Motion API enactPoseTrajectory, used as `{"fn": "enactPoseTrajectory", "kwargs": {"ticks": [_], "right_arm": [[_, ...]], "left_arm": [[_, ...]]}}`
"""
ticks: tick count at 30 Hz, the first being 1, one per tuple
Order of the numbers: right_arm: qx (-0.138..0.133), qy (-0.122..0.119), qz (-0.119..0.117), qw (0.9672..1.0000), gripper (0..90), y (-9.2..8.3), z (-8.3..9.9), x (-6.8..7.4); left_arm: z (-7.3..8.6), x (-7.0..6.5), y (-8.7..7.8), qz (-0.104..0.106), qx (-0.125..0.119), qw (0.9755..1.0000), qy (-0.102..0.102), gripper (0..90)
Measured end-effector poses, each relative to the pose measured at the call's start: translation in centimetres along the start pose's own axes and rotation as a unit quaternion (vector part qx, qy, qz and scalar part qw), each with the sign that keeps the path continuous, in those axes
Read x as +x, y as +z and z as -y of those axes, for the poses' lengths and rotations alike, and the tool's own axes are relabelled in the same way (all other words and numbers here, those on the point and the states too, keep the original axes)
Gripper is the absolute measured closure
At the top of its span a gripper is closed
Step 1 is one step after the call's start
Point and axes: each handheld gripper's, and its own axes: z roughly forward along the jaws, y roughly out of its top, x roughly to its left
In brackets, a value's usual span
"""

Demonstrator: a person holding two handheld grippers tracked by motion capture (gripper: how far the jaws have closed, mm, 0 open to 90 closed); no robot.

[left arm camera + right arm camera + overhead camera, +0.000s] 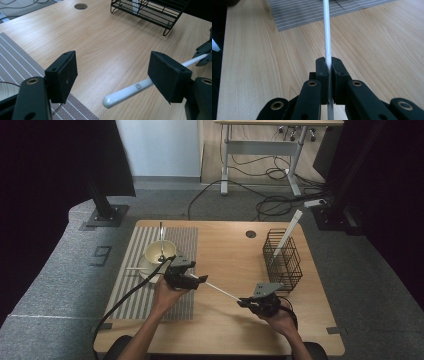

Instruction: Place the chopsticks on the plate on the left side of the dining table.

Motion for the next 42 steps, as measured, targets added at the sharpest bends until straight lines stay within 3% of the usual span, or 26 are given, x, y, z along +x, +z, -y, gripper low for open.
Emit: {"fn": "enactPoseTrajectory", "kwargs": {"ticks": [7,12,15,21,28,36,39,42], "right_arm": [[0.018,0.009,-0.008,0.9998,85.4,-0.2,0.2,-0.5],[0.036,0.010,-0.021,0.9991,85.4,-0.3,0.3,-0.9],[0.049,0.005,-0.031,0.9983,85.4,-0.2,0.3,-0.8],[0.074,-0.007,-0.043,0.9963,85.3,0.0,0.1,-0.6],[0.089,-0.020,-0.056,0.9943,85.3,0.3,0.0,-0.3],[0.095,-0.025,-0.063,0.9931,85.2,0.4,0.0,-0.1],[0.095,-0.027,-0.064,0.9930,85.1,0.4,0.0,-0.2],[0.094,-0.029,-0.065,0.9931,84.9,0.3,0.0,-0.2]], "left_arm": [[-0.1,0.0,-0.4,0.030,0.006,0.9995,-0.001,14.5],[0.4,-0.8,-0.1,0.055,0.034,0.9974,0.032,14.1],[0.6,-1.6,0.3,0.067,0.053,0.9947,0.058,16.8],[1.3,-3.2,1.2,0.083,0.093,0.9858,0.113,25.9],[2.1,-4.4,1.8,0.066,0.142,0.9716,0.177,39.6],[2.0,-5.1,1.9,0.059,0.154,0.9621,0.217,60.5],[2.0,-5.1,1.9,0.066,0.157,0.9602,0.221,63.0],[2.1,-5.1,1.9,0.072,0.165,0.9565,0.230,65.8]]}}
